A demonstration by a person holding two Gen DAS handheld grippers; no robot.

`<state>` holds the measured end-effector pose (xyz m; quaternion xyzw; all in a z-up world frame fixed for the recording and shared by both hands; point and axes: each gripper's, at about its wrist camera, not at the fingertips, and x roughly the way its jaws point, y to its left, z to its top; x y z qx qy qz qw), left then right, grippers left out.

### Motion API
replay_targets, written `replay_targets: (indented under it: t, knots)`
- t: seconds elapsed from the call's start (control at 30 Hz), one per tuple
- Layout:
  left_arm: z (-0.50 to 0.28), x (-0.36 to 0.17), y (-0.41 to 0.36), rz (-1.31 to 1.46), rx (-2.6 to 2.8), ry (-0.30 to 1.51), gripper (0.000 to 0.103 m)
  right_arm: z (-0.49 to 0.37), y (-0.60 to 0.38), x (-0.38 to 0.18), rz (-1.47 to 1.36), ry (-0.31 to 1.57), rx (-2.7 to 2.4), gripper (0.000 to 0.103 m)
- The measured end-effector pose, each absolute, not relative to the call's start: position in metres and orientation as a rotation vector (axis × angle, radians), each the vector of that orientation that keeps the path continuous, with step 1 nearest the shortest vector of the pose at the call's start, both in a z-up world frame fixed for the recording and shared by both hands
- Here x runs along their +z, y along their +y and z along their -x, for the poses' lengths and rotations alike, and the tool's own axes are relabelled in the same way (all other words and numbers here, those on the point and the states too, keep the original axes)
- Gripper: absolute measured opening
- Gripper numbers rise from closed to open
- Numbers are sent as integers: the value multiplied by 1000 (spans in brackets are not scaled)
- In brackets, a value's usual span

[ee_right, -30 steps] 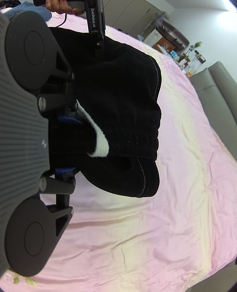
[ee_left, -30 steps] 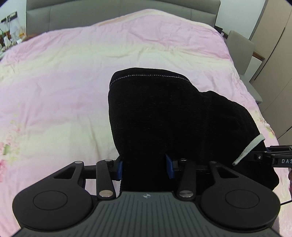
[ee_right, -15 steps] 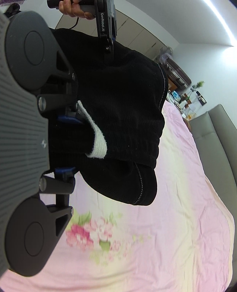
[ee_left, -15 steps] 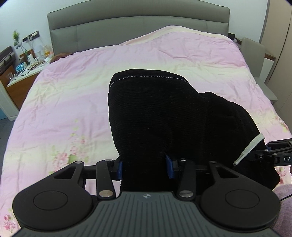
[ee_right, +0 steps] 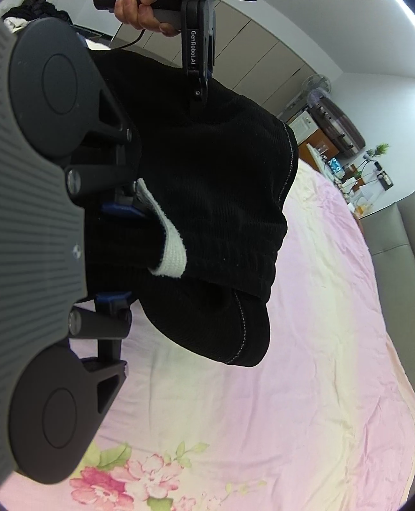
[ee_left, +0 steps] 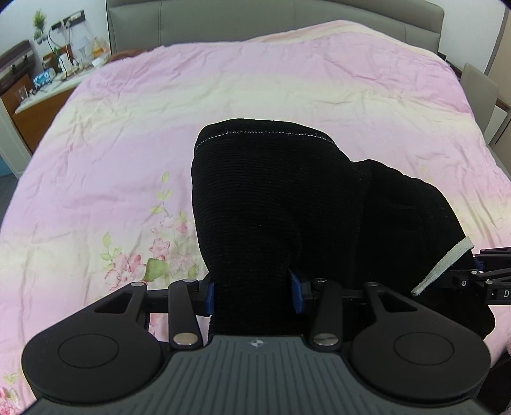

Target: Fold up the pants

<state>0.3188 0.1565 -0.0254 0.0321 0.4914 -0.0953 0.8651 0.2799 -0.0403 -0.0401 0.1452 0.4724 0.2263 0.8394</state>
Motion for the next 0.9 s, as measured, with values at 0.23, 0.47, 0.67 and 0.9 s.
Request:
replay_targets:
  t: [0.23,0.47,0.67,0.9]
  knots:
    - [-358,-78,173,-59,-197,1085,49,-311,-27,-94,-256,1043,472,39]
    - [-358,-119,177,-129,-209,1109,50,-334,-21,-137,-235,1129,455,39]
    - [-361,-138,176,-149,-159,1125,54,-340,-10,-155,-128,1164,451,40]
    - [-352,-127,161,-276,-73,1087,69,-357,-7,-156,-148,1213,447,50]
